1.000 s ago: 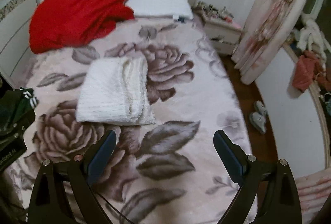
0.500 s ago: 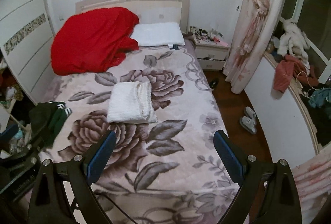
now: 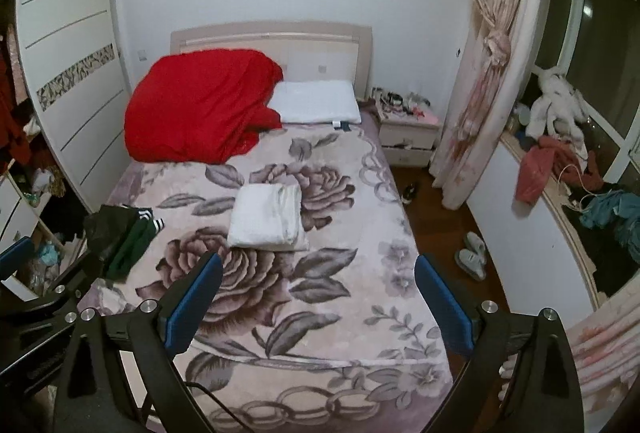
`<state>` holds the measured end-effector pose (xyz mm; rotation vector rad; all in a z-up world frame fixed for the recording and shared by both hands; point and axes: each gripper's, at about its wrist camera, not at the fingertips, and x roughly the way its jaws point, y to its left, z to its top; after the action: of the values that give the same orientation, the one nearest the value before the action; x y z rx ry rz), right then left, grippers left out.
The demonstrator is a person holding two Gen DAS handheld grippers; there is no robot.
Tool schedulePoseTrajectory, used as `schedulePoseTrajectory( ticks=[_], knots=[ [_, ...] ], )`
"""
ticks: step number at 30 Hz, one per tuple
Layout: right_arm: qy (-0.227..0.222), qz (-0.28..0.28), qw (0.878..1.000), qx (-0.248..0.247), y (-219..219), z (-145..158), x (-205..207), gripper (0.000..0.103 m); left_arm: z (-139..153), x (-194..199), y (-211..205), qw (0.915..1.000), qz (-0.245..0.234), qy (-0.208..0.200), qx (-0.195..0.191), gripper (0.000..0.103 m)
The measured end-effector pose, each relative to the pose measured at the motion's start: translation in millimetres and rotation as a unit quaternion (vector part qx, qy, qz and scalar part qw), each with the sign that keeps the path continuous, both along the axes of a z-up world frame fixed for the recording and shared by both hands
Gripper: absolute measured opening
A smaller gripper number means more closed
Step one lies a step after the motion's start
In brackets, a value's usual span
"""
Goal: Fold large clothes
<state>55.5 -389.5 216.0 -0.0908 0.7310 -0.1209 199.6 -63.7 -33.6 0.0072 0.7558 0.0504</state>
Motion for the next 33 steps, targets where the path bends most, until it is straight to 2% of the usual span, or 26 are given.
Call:
schedulePoseTrajectory(
  ticks=[13,33],
  knots=[
    [-0.01,0.019,1.0,0.02,0.2,11.6,-39.3,0.102,1.6,-28.5,2.4,0.9998,0.018,-0.007,-0.005,0.099],
    [-0.016,0.023,1.0,0.014,-5.0,15.2,-42.0,0.103,1.4,-40.4,-4.2,0.9994,0.027,-0.019,0.007,0.1]
  ],
)
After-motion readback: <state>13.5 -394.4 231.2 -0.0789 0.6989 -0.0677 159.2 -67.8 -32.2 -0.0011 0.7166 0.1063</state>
